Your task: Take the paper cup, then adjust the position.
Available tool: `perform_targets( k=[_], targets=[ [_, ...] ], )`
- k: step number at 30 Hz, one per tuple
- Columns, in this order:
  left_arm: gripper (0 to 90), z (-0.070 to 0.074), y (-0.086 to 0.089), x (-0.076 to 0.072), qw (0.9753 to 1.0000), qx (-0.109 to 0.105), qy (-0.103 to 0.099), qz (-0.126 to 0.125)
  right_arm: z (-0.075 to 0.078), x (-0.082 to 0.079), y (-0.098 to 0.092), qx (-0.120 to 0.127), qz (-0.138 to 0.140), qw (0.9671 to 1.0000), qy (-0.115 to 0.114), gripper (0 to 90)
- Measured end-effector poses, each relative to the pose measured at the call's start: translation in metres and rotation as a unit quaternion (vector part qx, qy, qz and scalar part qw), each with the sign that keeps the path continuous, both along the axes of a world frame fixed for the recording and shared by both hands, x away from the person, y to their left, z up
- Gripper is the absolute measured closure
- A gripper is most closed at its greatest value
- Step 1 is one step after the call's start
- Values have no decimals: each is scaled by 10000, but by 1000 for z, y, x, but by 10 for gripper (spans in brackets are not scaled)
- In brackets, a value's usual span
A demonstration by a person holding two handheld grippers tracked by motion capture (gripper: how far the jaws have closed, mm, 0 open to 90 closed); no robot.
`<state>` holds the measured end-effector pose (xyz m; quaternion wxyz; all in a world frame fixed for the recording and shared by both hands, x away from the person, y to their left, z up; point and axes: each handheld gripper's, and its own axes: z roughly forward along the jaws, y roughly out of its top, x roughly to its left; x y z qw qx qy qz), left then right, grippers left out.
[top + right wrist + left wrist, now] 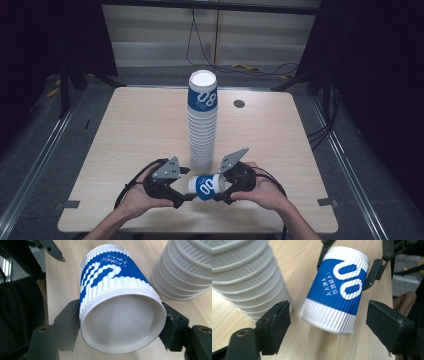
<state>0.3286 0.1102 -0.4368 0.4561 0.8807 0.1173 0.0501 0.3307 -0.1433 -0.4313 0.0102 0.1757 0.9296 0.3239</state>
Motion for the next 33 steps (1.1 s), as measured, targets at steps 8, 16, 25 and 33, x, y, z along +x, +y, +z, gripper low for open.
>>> perform_targets(
  k=[8, 16, 25, 33],
  targets=[
    [185, 0, 7, 1, 9989, -393, -2, 243, -5, 0, -7, 397, -74, 9992, 21, 284],
    [165, 0, 14, 0, 9944, -952, 28, 447, -5, 1, -13, 989, -184, 9949, 17, 283],
    [166, 2, 21, 4, 9907, -1203, 98, 624, -12, 1, -20, 1423, -405, 9884, -339, 282],
    [165, 2, 23, 4, 9856, -1524, 131, 722, -13, -1, -25, 1690, -507, 9834, -434, 282]
  ],
)
